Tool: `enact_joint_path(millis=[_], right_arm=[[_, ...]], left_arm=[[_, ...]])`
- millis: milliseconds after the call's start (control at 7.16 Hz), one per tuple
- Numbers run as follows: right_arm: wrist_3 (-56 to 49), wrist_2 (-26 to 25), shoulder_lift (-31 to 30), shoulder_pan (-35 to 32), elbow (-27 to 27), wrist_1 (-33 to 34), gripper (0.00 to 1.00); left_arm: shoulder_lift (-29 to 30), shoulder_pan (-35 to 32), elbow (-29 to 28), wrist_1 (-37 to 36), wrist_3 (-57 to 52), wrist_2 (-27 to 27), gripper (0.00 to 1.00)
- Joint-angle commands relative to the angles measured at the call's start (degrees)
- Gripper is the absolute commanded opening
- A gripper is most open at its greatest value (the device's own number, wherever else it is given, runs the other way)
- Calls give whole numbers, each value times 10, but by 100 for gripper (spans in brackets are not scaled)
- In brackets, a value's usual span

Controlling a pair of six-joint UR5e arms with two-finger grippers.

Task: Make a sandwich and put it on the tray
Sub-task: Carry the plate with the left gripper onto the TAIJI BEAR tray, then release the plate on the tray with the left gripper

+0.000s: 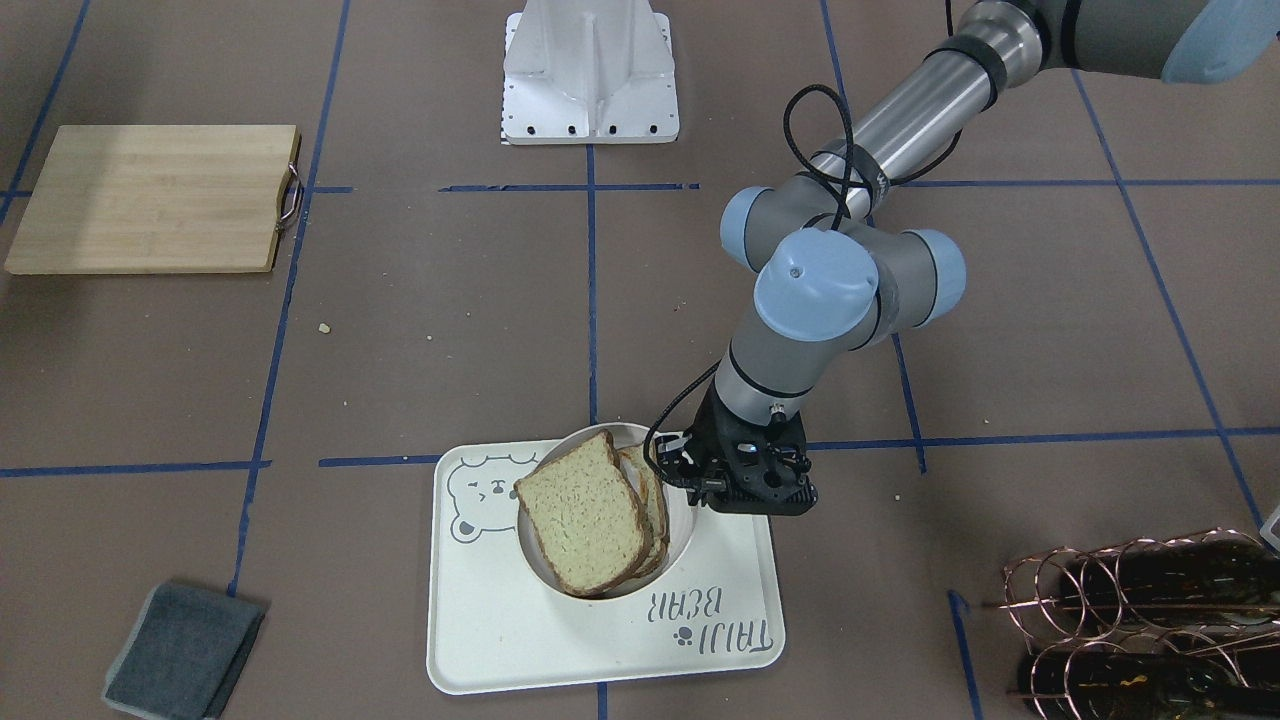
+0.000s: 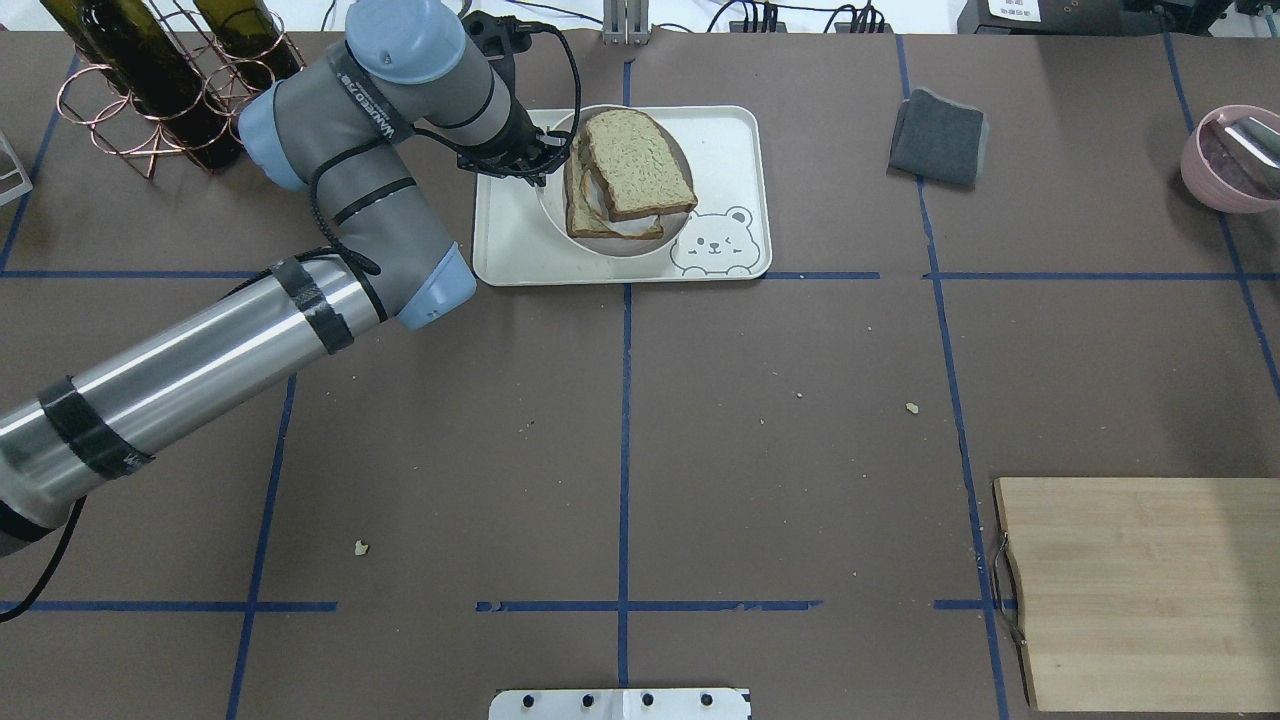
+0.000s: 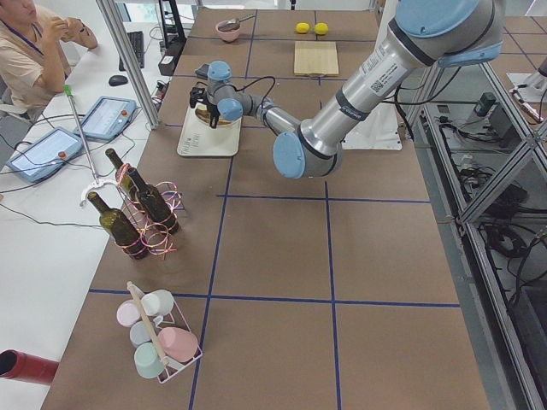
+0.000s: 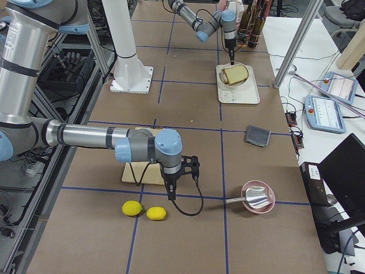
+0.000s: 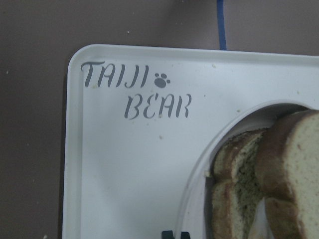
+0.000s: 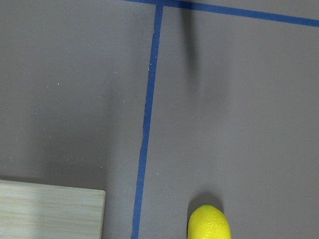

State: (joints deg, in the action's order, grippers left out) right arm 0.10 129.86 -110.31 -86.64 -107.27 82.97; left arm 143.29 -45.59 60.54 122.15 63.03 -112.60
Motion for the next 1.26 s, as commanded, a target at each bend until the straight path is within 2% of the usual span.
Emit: enact_joint_path(millis=[0,140,279,419,559,699,978,1118], right_arm=[[0,0,-4,-2,0,1,100],[0,0,-4,-3,1,0,100],[0,0,-4,-2,1,1,100],[0,0,-4,-2,2,1,100],[0,0,-5,-2,1,1,100],[1,-1,-6,-3,1,0,100],[0,-2,-6,-3,0,0,100],[1,-1,-6,-2,0,0,100]], left_arm=[[23,5,-59,28,-3,29,0],[23,10,-58,32,-12,32,62],[20,12,-54,31,-36,33,86],[4,7,-22,27,-65,34,100],[-51,-5,64,10,-76,31,100],[-97,-12,150,-62,-120,30,100],[-202,-42,362,-212,-243,22,100],[-258,-69,453,-256,-266,-16,100]])
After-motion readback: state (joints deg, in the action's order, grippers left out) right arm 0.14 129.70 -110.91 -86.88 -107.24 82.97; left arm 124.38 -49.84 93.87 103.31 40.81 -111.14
